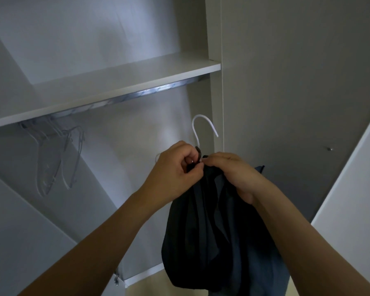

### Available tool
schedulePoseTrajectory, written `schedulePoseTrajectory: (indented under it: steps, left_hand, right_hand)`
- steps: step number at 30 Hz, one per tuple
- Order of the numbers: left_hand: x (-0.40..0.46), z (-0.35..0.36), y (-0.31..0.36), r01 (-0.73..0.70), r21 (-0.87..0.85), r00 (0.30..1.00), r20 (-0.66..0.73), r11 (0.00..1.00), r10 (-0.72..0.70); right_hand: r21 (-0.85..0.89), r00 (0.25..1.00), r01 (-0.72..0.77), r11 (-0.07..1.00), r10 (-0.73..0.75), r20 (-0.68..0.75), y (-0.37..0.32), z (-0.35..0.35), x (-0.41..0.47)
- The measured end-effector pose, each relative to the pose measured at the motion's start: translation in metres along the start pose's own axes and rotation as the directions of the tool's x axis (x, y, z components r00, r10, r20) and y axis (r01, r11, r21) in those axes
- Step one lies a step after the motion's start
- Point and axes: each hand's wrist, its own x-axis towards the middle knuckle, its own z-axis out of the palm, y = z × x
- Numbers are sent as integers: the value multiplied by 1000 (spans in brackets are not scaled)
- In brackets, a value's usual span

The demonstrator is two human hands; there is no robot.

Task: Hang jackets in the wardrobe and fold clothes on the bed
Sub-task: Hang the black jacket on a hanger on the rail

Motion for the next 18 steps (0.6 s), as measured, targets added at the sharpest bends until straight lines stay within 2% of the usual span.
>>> schedulePoseTrajectory:
  steps: [4, 8, 12, 16, 18]
  left_hand:
    - [-5, -2, -7, -56, 75, 998, -22, 996, 58]
    - [-17, 8, -13, -130, 119, 989, -60, 984, 138]
    - [-44, 25, -20, -189, 211, 979, -29, 959, 200]
    - [-82, 38, -26, -146, 178, 985, -68, 973, 160]
    - [-92, 36, -28, -153, 175, 988, 12, 973, 153]
  right_hand:
    - [112, 1000, -1, 994, 2, -8, 3, 0, 3]
    - [132, 989, -23, 991, 41, -139, 3, 9, 12]
    - [195, 946, -20, 981, 82, -313, -8, 10, 25]
    - [242, 924, 45, 969, 51, -380, -25, 4, 40]
    - [218, 936, 54, 975, 27, -352, -28, 7, 45]
